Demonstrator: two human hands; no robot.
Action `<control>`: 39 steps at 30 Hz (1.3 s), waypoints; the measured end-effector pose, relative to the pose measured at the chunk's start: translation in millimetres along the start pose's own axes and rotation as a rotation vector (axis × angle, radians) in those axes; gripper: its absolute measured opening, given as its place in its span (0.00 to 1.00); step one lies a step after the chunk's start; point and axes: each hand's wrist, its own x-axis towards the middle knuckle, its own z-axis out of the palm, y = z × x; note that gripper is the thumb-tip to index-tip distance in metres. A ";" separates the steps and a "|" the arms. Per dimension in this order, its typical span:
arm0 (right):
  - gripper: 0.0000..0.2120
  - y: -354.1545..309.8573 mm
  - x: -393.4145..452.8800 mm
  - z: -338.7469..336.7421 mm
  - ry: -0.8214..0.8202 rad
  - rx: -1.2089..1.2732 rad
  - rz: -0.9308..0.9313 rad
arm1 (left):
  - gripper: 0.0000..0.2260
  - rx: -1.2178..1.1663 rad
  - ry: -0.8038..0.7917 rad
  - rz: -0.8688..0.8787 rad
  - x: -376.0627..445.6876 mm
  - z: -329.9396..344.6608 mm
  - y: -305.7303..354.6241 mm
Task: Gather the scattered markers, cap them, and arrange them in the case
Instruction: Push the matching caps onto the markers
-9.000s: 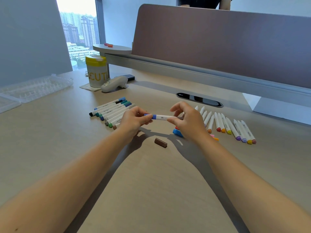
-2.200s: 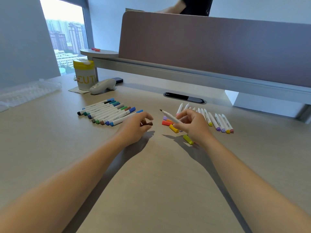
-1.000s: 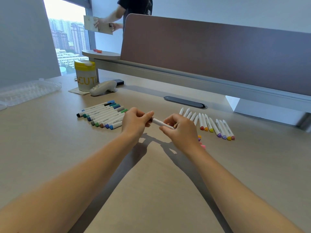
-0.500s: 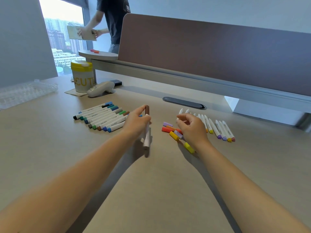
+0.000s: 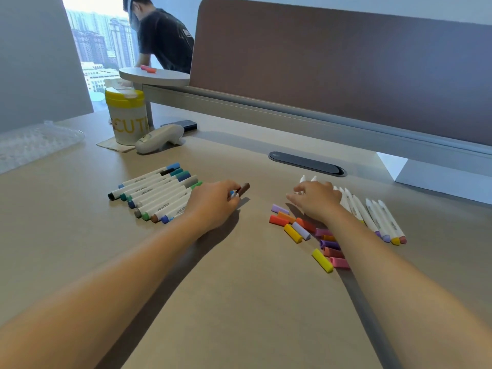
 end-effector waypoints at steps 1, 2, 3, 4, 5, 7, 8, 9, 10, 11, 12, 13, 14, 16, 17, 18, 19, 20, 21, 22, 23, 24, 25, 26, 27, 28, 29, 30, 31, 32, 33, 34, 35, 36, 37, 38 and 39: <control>0.18 -1.8 2.5 2.0 0.005 -0.003 -0.006 | 0.14 0.043 -0.004 0.016 1.5 0.2 -3.5; 0.16 -3.5 4.4 3.9 0.020 0.010 -0.016 | 0.14 0.080 -0.013 0.031 2.5 0.1 -6.6; 0.13 -5.3 5.1 4.8 0.040 0.034 -0.028 | 0.14 0.113 -0.027 0.045 3.2 -0.3 -8.7; 0.11 -6.8 5.6 5.4 0.054 0.060 -0.041 | 0.13 0.141 -0.044 0.058 3.4 -0.8 -10.1; 0.09 -8.3 6.2 5.5 0.062 0.085 -0.055 | 0.13 0.165 -0.060 0.068 3.4 -1.5 -11.1; 0.07 -11.1 7.1 5.6 0.060 0.134 -0.076 | 0.13 0.194 -0.087 0.080 3.3 -3.6 -12.3; 0.06 -12.4 7.0 5.4 0.060 0.155 -0.089 | 0.13 0.199 -0.096 0.085 3.2 -5.0 -12.7; 0.04 -13.5 6.9 5.3 0.063 0.173 -0.105 | 0.13 0.205 -0.101 0.087 3.1 -6.4 -13.2; 0.03 -14.5 7.0 6.0 0.069 0.196 -0.124 | 0.13 0.211 -0.104 0.091 2.6 -8.2 -13.5; 0.02 -15.1 6.1 6.6 0.077 0.226 -0.142 | 0.13 0.214 -0.104 0.097 2.2 -10.1 -13.6; 0.01 -15.6 4.0 6.4 0.089 0.262 -0.159 | 0.13 0.215 -0.098 0.105 1.7 -11.9 -13.3; 0.02 -15.3 1.1 4.8 0.110 0.297 -0.170 | 0.14 0.211 -0.090 0.108 1.3 -13.6 -12.5; 0.04 -14.0 -2.0 2.0 0.134 0.330 -0.175 | 0.14 0.198 -0.083 0.107 0.0 -15.4 -10.8; 0.07 -8.8 -10.4 -7.1 0.174 0.397 -0.192 | 0.13 0.162 -0.066 0.115 -3.4 -17.9 -4.7; 0.08 -4.7 -15.5 -12.7 0.182 0.427 -0.202 | 0.13 0.144 -0.058 0.133 -5.7 -18.6 -0.1; 0.09 0.3 -21.1 -18.3 0.187 0.454 -0.210 | 0.13 0.121 -0.056 0.154 -8.6 -18.5 5.8; 0.09 6.5 -27.7 -22.9 0.192 0.472 -0.211 | 0.13 0.093 -0.061 0.174 -12.1 -17.5 12.9; 0.10 13.3 -34.6 -26.7 0.200 0.482 -0.206 | 0.13 0.068 -0.072 0.194 -15.8 -15.8 20.8; 0.09 20.6 -42.0 -29.9 0.209 0.489 -0.196 | 0.14 0.054 -0.083 0.216 -19.3 -13.0 29.3; 0.09 28.2 -49.7 -32.0 0.215 0.498 -0.182 | 0.14 0.044 -0.092 0.238 -23.2 -9.3 38.1; 0.10 35.8 -57.4 -33.9 0.215 0.510 -0.165 | 0.14 0.034 -0.101 0.255 -26.9 -5.1 46.8; 0.11 43.3 -64.9 -35.4 0.212 0.516 -0.146 | 0.13 0.022 -0.113 0.268 -30.6 -0.4 55.2; 0.11 50.6 -72.9 -37.0 0.207 0.515 -0.128 | 0.13 0.014 -0.130 0.279 -34.0 4.6 63.5; 0.12 57.4 -80.9 -38.6 0.201 0.515 -0.112 | 0.13 0.009 -0.147 0.294 -37.5 9.7 71.4; 0.12 63.8 -88.9 -39.9 0.191 0.520 -0.101 | 0.12 -0.005 -0.164 0.309 -40.9 14.6 78.9; 0.11 69.9 -95.9 -40.9 0.180 0.531 -0.092 | 0.12 -0.025 -0.177 0.325 -44.1 19.4 86.1; 0.09 75.6 -102.1 -41.4 0.170 0.551 -0.082 | 0.11 -0.044 -0.187 0.339 -46.7 23.4 93.0; 0.07 80.4 -107.2 -42.1 0.164 0.584 -0.066 | 0.11 -0.053 -0.195 0.351 -49.0 26.7 99.3; 0.05 84.3 -111.4 -43.0 0.163 0.634 -0.045 | 0.11 -0.046 -0.201 0.360 -50.4 29.4 105.1; 0.04 87.5 -114.5 -43.8 0.160 0.690 -0.022 | 0.11 -0.027 -0.209 0.369 -51.1 31.8 109.9; 0.05 90.1 -116.7 -44.6 0.156 0.740 0.000 | 0.11 -0.003 -0.219 0.374 -51.0 34.1 113.9; 0.07 92.2 -118.3 -45.4 0.149 0.780 0.021 | 0.11 0.018 -0.230 0.375 -50.7 36.7 116.8; 0.07 93.2 -119.7 -46.4 0.144 0.812 0.033 | 0.11 0.036 -0.237 0.372 -50.1 39.3 118.9; 0.07 93.8 -120.9 -47.4 0.139 0.837 0.042 | 0.12 0.049 -0.241 0.370 -49.9 41.7 120.6; 0.05 94.1 -122.1 -48.1 0.134 0.860 0.050 | 0.12 0.064 -0.239 0.370 -49.7 44.3 122.0; 0.04 94.6 -122.7 -48.4 0.131 0.880 0.059 | 0.13 0.081 -0.234 0.372 -49.7 46.8 123.3; 0.04 95.4 -122.9 -48.5 0.130 0.891 0.064 | 0.13 0.101 -0.230 0.375 -49.5 49.0 124.4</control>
